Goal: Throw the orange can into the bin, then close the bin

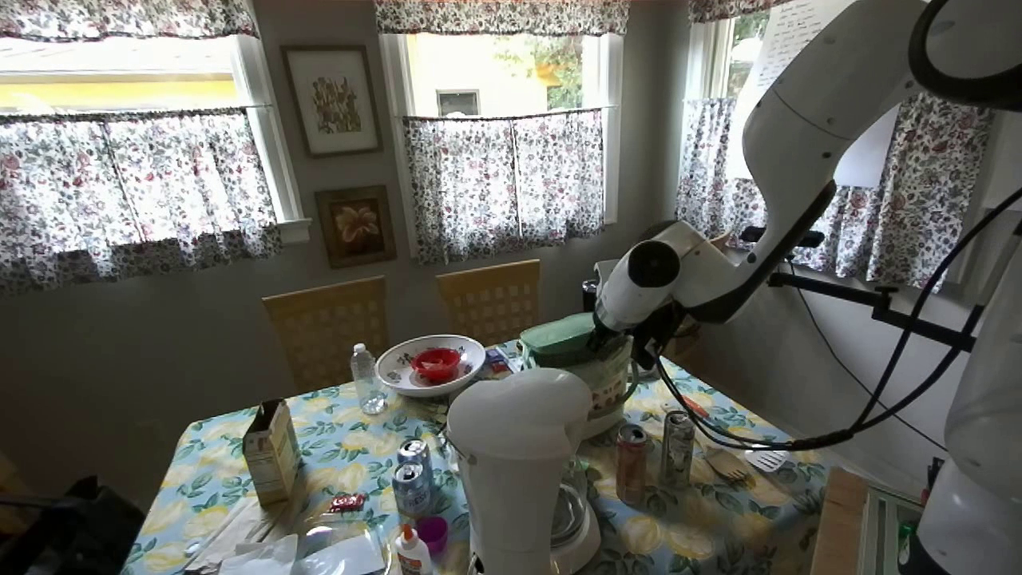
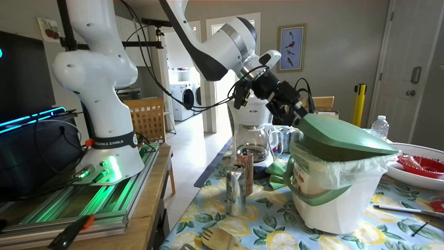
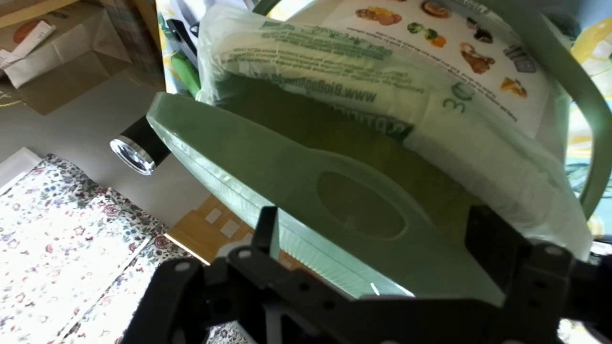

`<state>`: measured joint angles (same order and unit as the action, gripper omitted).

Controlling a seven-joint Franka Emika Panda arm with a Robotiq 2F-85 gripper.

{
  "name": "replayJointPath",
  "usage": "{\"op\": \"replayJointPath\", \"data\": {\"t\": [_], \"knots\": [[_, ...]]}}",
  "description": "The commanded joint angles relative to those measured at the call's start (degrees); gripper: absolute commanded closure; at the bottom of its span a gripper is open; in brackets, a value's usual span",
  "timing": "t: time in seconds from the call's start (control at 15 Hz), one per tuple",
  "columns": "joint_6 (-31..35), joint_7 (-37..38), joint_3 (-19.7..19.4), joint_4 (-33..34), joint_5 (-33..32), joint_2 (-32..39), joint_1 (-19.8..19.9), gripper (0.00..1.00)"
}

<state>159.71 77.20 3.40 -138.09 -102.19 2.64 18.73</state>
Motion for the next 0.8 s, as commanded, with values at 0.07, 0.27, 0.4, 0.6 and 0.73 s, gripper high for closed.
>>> {"op": "replayJointPath", "data": {"t": [0.07, 0.27, 0.4, 0.6, 0.73], "knots": [[0.55, 2.51, -0.04, -0.56, -1.16, -3.86, 0.06, 0.0], [0.37, 3.3, -0.24, 0.24, -1.31, -4.56, 0.22, 0.0], [0.33, 3.48, -0.51, 0.91, -1.01, -5.08, 0.39, 0.0], [0.52, 2.75, -1.12, 2.35, -0.16, -5.2, 0.71, 0.0], [0.4, 2.49, -1.36, 3.5, 0.08, -4.94, 0.85, 0.0]]}}
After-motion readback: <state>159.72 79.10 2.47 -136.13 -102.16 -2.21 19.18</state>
